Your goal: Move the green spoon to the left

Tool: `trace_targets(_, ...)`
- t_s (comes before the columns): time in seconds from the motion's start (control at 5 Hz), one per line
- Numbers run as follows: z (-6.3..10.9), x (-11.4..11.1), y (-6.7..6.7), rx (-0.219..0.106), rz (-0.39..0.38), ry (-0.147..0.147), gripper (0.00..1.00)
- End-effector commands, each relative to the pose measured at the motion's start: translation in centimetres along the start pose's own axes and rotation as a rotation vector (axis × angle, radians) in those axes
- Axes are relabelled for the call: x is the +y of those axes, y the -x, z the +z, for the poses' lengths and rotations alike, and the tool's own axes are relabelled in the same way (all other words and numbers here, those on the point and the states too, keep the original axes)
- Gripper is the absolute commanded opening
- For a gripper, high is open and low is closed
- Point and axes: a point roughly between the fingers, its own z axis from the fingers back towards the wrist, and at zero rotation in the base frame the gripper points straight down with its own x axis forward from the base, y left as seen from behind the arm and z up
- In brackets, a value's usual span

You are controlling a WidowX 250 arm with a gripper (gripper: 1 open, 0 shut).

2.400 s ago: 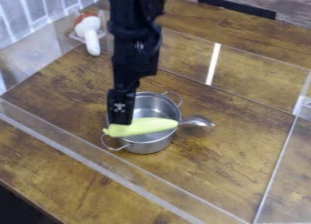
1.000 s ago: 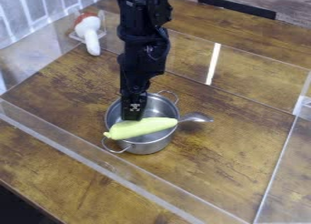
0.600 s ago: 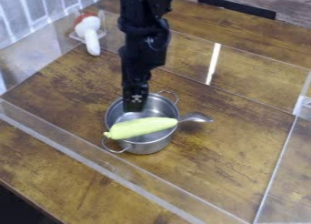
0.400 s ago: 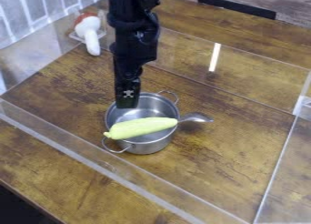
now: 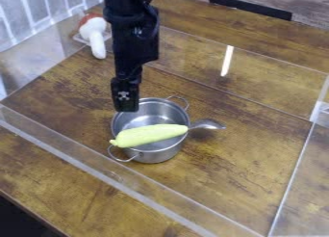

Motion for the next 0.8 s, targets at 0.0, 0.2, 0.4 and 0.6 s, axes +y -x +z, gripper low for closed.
trace_targets(0.0, 2.0, 0.5, 0.2, -0.050, -0.074, -0.052, 1.00)
trace_targets(0.2, 1.8, -0.7, -1.0, -0.060, -0.100, -0.044, 1.00)
trace_targets(0.4, 1.8, -1.7, -2.4, -0.067, -0.123, -0.044, 1.00)
trace_targets(0.6, 2.3, -1.7, -3.3, -0.062, -0.091, -0.065, 1.00)
